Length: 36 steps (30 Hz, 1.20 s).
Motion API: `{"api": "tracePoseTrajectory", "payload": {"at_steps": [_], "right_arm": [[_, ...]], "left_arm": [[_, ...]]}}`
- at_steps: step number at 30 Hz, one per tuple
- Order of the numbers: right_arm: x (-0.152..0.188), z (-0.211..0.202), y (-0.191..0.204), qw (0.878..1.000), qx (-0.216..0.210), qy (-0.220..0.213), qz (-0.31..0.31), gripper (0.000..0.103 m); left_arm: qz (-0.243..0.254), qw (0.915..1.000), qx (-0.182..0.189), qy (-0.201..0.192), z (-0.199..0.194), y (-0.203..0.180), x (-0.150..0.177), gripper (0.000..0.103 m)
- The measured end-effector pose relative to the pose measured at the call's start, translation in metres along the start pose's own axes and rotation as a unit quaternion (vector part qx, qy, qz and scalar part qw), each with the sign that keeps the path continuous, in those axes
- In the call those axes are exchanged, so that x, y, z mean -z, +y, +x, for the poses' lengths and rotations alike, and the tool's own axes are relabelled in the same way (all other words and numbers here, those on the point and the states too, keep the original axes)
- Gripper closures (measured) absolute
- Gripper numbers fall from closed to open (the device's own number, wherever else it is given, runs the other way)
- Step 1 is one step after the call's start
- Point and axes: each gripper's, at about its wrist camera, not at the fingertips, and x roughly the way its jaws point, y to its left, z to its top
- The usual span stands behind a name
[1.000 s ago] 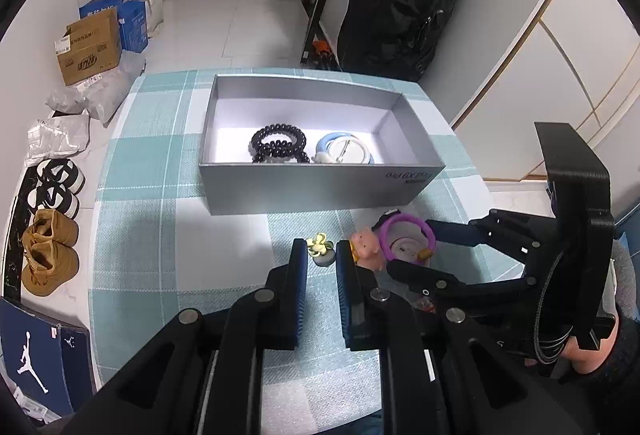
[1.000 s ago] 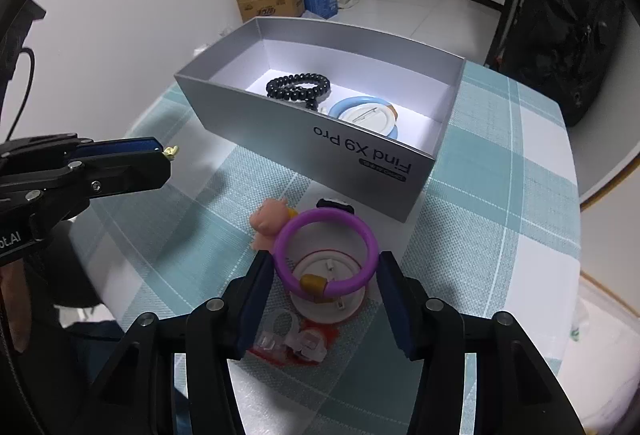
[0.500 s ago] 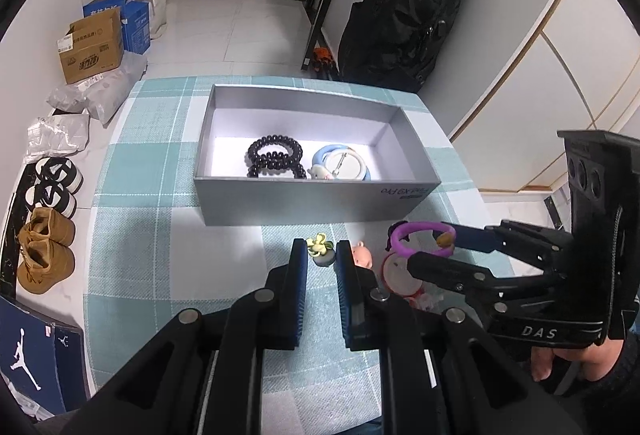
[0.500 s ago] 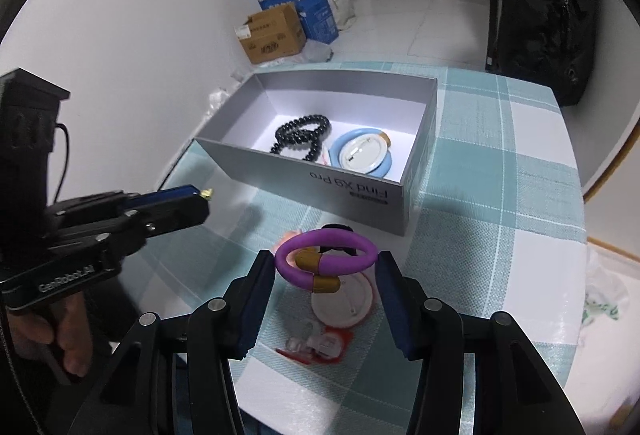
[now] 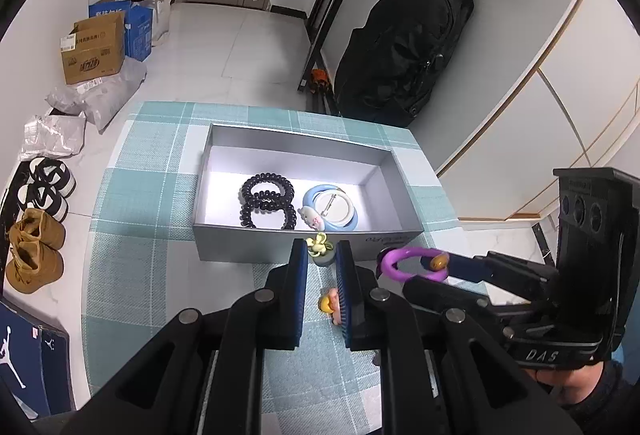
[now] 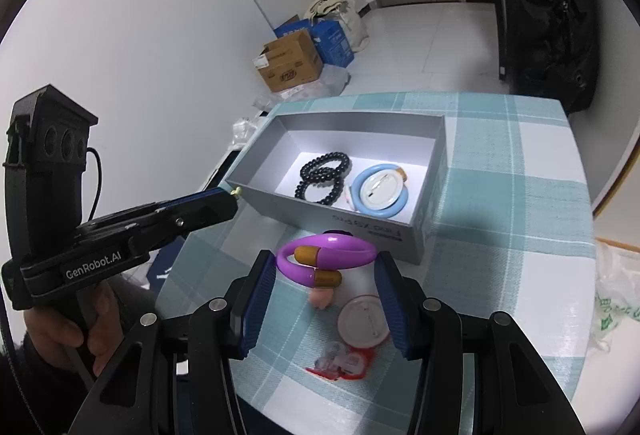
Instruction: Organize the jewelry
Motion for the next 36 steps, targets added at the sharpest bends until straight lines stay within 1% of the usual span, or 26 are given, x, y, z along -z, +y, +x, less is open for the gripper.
{"api": "tracePoseTrajectory", "payload": {"at_steps": [4, 7, 10, 14, 21, 29, 36], "right_arm": [[-0.003, -0.001, 0.005, 1.0, -0.007, -0.01, -0.011, 0.053], [-0.007, -0.008, 0.006, 0.999, -0.015, -0.028, -0.014, 0.053], [-0.013, -0.01, 0.006, 0.999, -0.022, -0.043, -0.009, 0.053], [-0.02, -0.016, 0.004, 0.997, -0.031, -0.064, 0.0, 0.053], [-0.041, -0.019, -0.008, 0.994, -0.042, -0.092, 0.032, 0.053], [-0.065, -0.008, -0.023, 0.993, -0.053, -0.086, 0.058, 0.053], [-0.071, 0.006, -0.036, 0.993, -0.059, -0.068, 0.076, 0.053]], "left_arm": [[-0.003, 1.0, 0.005, -0.004, -0.001, 0.0, -0.003, 0.093], [-0.008, 0.9999, 0.007, -0.01, -0.001, 0.0, -0.007, 0.093], [-0.008, 0.9998, 0.003, -0.016, -0.001, 0.0, -0.009, 0.093], [-0.013, 0.9997, 0.01, -0.02, 0.001, 0.002, -0.015, 0.093], [-0.021, 0.9995, 0.019, -0.013, 0.017, 0.004, -0.03, 0.093], [-0.034, 0.9991, 0.025, 0.008, 0.034, 0.01, -0.047, 0.093], [-0.047, 0.9979, 0.028, 0.034, 0.052, 0.014, -0.05, 0.093]]}}
